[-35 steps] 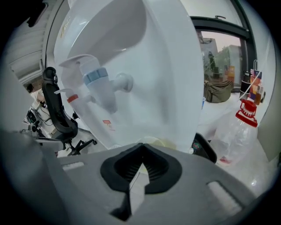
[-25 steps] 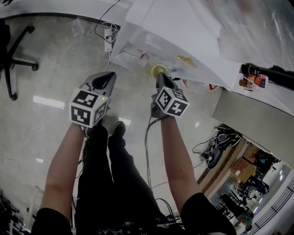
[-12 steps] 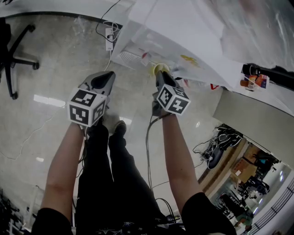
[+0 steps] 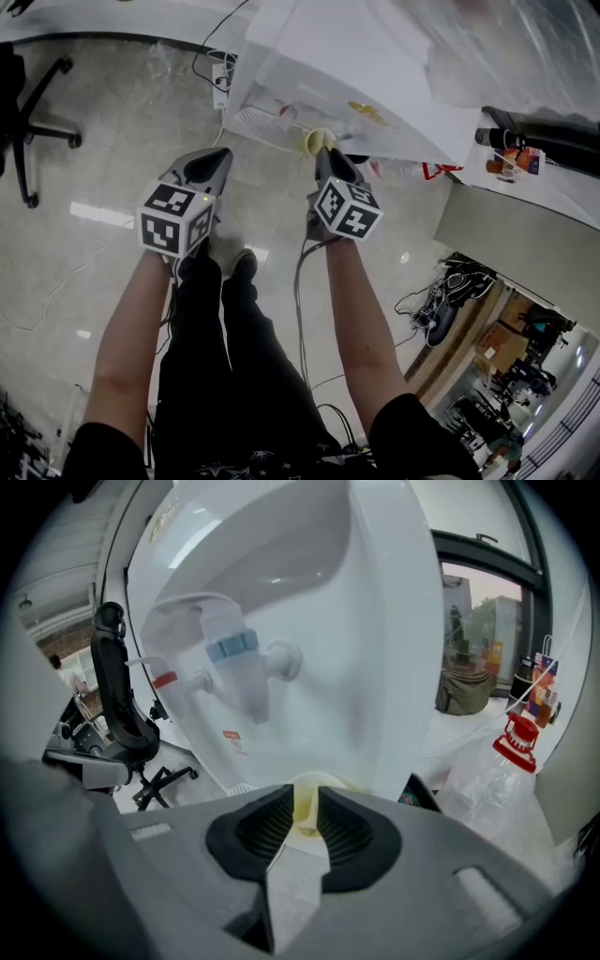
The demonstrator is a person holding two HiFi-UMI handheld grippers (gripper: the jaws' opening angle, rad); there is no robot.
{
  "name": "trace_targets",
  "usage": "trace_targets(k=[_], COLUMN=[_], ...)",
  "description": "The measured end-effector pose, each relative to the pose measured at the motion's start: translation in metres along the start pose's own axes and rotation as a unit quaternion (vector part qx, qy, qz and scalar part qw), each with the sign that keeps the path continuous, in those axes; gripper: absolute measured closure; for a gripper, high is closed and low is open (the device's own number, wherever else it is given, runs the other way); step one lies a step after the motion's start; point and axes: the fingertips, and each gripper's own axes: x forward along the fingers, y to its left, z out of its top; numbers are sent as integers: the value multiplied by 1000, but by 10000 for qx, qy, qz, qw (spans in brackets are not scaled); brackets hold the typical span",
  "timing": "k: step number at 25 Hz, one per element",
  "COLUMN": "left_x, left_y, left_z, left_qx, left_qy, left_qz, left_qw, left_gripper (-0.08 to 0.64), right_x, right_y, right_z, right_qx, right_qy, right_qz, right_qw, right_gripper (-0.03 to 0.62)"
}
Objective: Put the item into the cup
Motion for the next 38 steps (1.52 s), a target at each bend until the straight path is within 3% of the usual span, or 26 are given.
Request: trace_targets(k=[10, 11, 20, 25, 32, 38], left_x=[-40, -44, -98, -137, -169, -194], left_y=[-47, -54, -132, -180, -230, -246], left_z=[9, 9, 13, 23, 41, 53], left_qx=[151, 153, 171, 484, 642, 674], left_qy=[-133, -150, -314, -439, -559, -567], left_qz=[18, 20, 99, 133, 35, -156], left_qw=[9998, 9998, 9993, 9978, 9964, 9960], left_gripper=[555, 555, 555, 555, 555, 555], right_x=[-65, -74, -174, -230, -273, -306], right_y=[26, 27, 21, 32, 40, 49], right_z=[13, 14, 22, 19, 24, 43], right_qx=[-72, -89, 11, -427, -252, -102], right_qy=[-309, -347, -565, -643, -737, -914], right_qz=[332, 345, 578, 646, 805, 754], right_qw=[9989, 9988, 9967, 9949, 9937, 9929], right_gripper=[535, 578, 592, 592, 592, 592])
